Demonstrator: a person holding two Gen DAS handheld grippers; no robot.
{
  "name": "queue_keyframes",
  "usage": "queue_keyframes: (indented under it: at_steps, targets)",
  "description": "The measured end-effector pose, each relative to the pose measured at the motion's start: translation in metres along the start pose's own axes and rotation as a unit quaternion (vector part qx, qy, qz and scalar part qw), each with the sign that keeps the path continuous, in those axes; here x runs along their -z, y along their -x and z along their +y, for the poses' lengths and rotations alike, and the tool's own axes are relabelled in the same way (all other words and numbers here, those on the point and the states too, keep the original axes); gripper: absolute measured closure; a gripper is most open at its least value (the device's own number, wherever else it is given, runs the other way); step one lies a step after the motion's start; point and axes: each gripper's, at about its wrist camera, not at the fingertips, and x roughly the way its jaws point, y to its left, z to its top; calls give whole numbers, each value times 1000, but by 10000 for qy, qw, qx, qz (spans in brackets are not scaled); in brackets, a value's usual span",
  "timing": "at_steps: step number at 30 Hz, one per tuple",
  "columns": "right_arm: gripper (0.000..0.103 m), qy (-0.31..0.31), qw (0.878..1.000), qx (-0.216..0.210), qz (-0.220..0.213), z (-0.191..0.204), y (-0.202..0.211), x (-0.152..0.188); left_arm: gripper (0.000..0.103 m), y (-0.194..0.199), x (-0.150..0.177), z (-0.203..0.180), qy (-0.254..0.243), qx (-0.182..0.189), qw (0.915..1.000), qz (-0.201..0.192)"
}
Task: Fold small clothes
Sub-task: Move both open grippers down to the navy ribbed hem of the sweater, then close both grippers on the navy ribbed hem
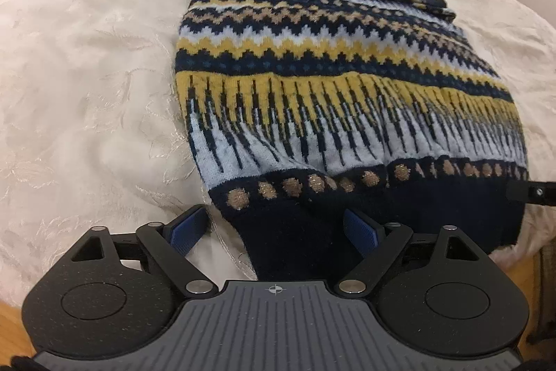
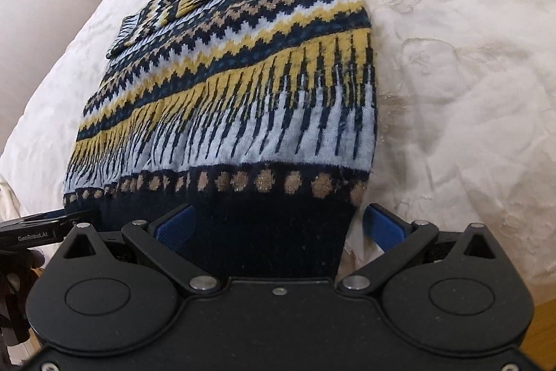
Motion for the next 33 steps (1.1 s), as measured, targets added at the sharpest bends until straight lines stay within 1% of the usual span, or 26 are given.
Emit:
queue_keyframes:
  at_steps: [1,2,3,4,5,6,7,8,10,11,13,18,24,28,33]
  targets:
    - [0,-3,10000,-20,-21,1,0,-1,30,2,1,1,2,55,10000,-38]
    - [0,-8,10000,-69,-35,1,1,-1,44,4,1,2,26,101,9999,-65]
    - [0,-16,9999,-129,-26,2,2,-1,50,6,1,2,67,138,9998,-89]
    - [1,-30,9999,-155,-4,3,3,-2,60,9,1,3,135,175,9997,-104]
    - [11,-60,9998,-174,9,3,5,-2,69,12,1,5,216,248,9994,-110]
    - [27,-107,9998,-172,8,3,7,-3,73,14,0,6,300,309,9990,-106]
    - [35,-174,9998,-135,13,3,9,-3,80,16,0,6,366,321,9988,-107]
    - [46,-252,9996,-136,29,2,10,-5,87,18,-1,7,398,371,9984,-118]
    - [67,-368,9986,-359,79,-2,14,-8,90,24,-3,6,430,438,9980,-167]
    - [85,-382,9982,-445,96,-2,15,-10,93,28,-4,6,455,464,9977,-203]
    - [85,-300,9980,-552,67,0,23,-14,97,38,-7,7,591,612,9958,-339]
    - [86,-199,9949,-979,-131,3,49,-30,97,59,-20,7,959,704,9910,-621]
    - [86,-393,9895,-1322,-434,-2,72,-59,97,80,-47,8,1364,670,9832,-1011]
    - [86,-438,9859,-1495,-619,-6,79,-86,97,84,-72,8,1478,614,9792,-1247]
    - [86,-380,9818,-1681,-803,-6,75,-126,97,87,-108,7,1556,479,9744,-1548]
